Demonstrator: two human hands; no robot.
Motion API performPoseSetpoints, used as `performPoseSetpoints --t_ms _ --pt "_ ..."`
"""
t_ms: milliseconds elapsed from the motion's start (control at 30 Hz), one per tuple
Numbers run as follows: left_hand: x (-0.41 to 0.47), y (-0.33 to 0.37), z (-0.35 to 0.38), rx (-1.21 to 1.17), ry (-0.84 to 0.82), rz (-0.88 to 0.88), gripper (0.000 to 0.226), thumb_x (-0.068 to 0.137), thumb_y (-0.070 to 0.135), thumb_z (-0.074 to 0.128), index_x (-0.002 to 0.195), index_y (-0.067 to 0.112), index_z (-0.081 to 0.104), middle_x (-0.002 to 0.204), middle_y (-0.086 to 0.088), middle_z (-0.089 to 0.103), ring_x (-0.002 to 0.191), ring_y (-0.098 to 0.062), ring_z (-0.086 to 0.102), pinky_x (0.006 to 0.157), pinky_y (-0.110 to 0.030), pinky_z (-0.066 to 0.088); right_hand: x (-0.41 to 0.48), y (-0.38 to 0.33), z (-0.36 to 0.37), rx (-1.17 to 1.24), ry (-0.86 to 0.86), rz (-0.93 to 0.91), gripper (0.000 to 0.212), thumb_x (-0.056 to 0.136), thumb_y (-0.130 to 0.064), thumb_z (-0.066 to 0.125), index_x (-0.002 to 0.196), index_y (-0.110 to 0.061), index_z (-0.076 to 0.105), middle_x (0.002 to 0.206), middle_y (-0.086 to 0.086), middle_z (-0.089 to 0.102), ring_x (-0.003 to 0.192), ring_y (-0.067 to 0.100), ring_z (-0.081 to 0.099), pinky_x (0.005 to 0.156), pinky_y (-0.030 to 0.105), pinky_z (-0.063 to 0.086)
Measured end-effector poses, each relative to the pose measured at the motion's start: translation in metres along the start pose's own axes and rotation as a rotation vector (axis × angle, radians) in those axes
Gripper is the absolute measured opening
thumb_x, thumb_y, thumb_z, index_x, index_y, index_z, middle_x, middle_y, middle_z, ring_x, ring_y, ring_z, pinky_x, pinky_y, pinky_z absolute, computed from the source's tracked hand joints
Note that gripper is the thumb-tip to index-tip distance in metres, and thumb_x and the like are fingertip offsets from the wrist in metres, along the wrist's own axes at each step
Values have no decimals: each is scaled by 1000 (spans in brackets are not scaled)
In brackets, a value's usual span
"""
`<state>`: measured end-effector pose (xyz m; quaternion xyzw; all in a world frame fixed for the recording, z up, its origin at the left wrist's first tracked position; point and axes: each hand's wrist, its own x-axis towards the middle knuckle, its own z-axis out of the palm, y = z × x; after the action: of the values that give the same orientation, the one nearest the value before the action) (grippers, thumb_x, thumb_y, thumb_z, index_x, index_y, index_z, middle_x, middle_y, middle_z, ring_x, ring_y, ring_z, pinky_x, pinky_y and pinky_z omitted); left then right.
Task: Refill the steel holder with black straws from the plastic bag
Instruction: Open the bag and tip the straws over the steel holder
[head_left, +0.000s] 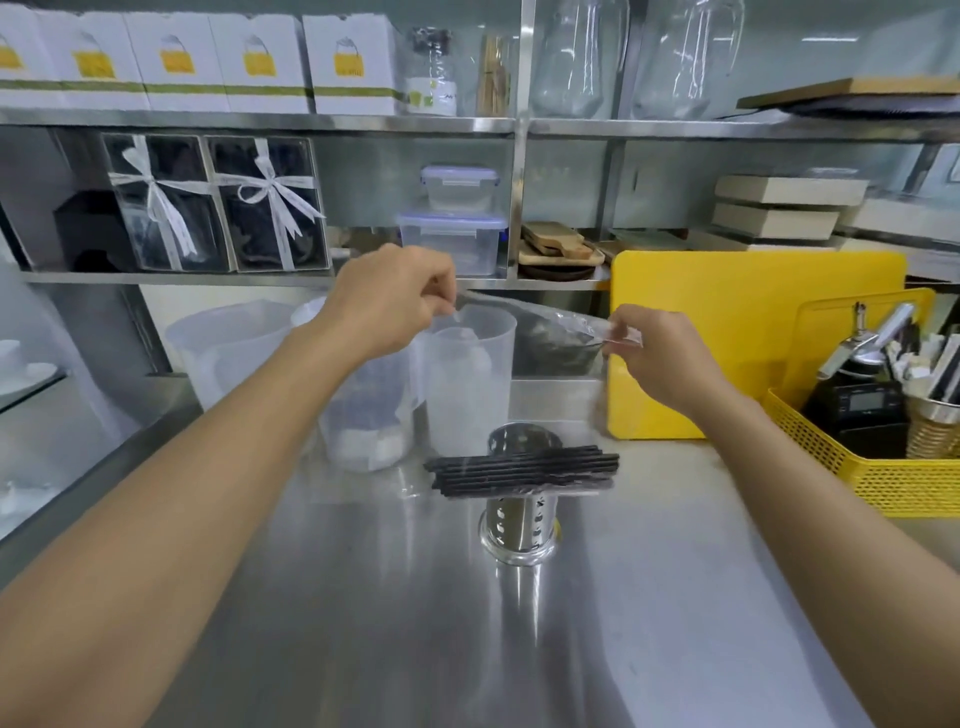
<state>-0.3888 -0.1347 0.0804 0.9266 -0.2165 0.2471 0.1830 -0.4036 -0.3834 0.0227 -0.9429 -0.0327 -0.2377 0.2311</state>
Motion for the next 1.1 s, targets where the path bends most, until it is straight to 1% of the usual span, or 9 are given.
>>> performPoseSetpoints --t_ms 100,200,433,500,567,700,833,967,1100 --pt "0 5 -3 0 10 10 5 82 18 63 81 21 66 83 7 67 86 -18 56 75 -32 40 -4 -1 2 -32 -82 -14 16 90 -4 49 80 -15 49 68 -5 47 69 18 42 51 21 31" --pt "3 10 -9 14 32 18 4 82 21 64 82 22 68 77 10 60 82 -14 51 72 -29 34 -4 1 3 14 -38 18 16 90 -2 50 81 -16 49 66 -13 42 66 14 42 50 20 30" --pt "10 36 -15 116 19 159 8 83 21 63 90 23 68 93 5 67 90 -20 55 72 -29 34 -10 6 13 41 -179 52 11 88 -9 53 82 -17 56 88 2 56 83 21 48 59 27 35" --pt "12 38 -12 172 -28 202 10 83 18 61 88 23 67 95 4 69 87 -20 54 69 -30 34 -14 4 16 131 -206 40 3 85 -13 60 85 -16 59 90 4 59 85 21 52 59 25 37" --pt "11 37 -8 178 -55 220 10 82 16 60 86 23 66 95 2 70 90 -22 58 68 -31 38 -19 -2 18 249 -215 44 11 82 -17 65 92 -13 62 89 2 61 85 18 54 63 21 40" --pt "6 33 -2 134 -122 222 7 84 18 60 88 18 66 96 1 70 92 -22 59 71 -31 39 -26 -19 20 395 -149 0 10 82 -17 66 91 -13 64 84 -3 63 82 8 56 67 22 42" --pt "1 23 -3 99 -114 202 11 84 27 62 92 21 63 98 1 68 96 -22 59 75 -32 39 -26 -32 18 439 -57 -10 8 84 -12 62 76 -13 65 72 1 64 79 22 60 76 35 48" --pt "-5 5 -11 158 115 191 66 72 52 66 128 26 44 134 -1 49 124 -22 41 103 -39 22 -24 -29 13 433 -49 0 7 84 -12 62 77 -12 66 70 -1 63 76 21 60 74 35 49" --pt "-30 -5 -16 -85 534 158 95 63 57 71 138 19 28 141 -7 36 128 -23 34 103 -36 20 -23 -20 8 424 -29 5 7 83 -11 63 78 -8 67 69 3 64 72 19 61 71 33 48"
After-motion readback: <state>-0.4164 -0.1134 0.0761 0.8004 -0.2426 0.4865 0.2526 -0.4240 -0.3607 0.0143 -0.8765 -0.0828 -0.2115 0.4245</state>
